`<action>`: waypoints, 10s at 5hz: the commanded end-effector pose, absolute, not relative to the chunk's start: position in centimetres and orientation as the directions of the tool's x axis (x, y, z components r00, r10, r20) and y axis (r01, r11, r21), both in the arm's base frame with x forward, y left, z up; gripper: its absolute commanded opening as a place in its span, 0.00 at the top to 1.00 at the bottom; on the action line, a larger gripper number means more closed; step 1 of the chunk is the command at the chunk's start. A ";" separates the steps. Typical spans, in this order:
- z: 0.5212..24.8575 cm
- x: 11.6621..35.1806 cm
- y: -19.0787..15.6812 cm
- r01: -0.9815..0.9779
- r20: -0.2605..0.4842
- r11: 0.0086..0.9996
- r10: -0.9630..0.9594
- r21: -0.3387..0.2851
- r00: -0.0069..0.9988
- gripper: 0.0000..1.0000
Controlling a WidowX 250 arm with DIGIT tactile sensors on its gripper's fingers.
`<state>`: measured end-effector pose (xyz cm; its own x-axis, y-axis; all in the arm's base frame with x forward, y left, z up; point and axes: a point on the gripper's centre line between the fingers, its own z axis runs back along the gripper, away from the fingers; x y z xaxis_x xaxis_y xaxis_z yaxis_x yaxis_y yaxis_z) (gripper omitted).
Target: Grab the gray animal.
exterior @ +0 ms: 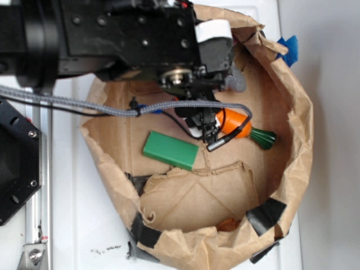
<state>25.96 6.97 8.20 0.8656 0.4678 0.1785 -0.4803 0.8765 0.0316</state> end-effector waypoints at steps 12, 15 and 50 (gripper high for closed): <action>3.5 30.0 9.2 -0.485 0.333 0.866 0.423 0.127 0.843 0.00; 3.4 30.1 9.4 -0.514 0.325 0.851 0.457 0.113 0.828 1.00; 15.7 26.9 1.1 -0.337 0.101 0.916 0.364 -0.218 0.926 1.00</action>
